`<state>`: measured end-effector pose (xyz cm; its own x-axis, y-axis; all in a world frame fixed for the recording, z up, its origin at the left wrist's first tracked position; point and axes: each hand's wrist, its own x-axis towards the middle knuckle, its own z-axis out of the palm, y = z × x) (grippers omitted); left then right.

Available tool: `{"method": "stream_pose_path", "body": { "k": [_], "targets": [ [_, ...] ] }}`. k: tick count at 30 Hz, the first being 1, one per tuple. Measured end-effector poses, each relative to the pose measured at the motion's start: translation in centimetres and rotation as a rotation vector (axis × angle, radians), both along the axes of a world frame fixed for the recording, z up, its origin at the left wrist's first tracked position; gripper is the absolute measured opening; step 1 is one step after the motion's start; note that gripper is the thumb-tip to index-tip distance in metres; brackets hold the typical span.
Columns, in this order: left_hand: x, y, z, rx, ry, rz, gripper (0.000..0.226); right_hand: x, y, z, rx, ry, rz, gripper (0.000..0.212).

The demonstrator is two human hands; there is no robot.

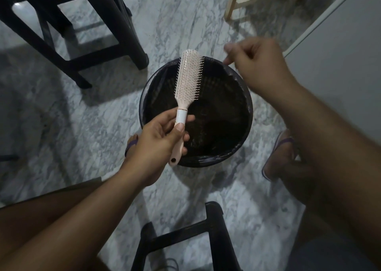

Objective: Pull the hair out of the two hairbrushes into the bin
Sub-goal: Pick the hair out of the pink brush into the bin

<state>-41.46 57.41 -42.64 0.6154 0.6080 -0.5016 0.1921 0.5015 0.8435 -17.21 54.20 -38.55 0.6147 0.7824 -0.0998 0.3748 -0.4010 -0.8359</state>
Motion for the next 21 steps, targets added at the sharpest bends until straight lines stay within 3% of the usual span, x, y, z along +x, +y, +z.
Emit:
{"method": "stream_pose_path", "body": {
  "k": [2,5,6,11,15,18,21],
  "targets": [
    [0.1,-0.1,0.0,-0.007,-0.015,-0.014,0.032,-1.2,-0.2,-0.6,-0.050,0.106,0.037,0.017],
    [0.1,-0.4,0.1,-0.016,-0.014,-0.042,0.034,-2.6,-0.1,-0.5,-0.085,0.229,0.137,0.055],
    [0.1,-0.6,0.1,-0.016,-0.005,-0.051,0.034,-2.8,0.0,-0.3,-0.083,0.249,0.159,0.058],
    [-0.5,-1.4,-0.1,-0.015,0.035,-0.092,0.035,-2.3,0.1,-0.2,-0.102,0.270,0.150,0.052],
    [-0.5,-2.1,-0.2,-0.021,0.056,-0.105,0.033,-2.6,0.1,-0.3,-0.117,0.037,0.145,0.030],
    [-0.7,-2.3,-0.3,-0.022,0.070,-0.076,0.032,-2.7,0.3,0.3,-0.043,-0.081,0.164,0.016],
    [-1.0,-2.0,-0.5,-0.087,0.069,0.003,0.025,-1.6,0.5,1.2,0.121,0.013,0.044,0.010]
  ]
}}
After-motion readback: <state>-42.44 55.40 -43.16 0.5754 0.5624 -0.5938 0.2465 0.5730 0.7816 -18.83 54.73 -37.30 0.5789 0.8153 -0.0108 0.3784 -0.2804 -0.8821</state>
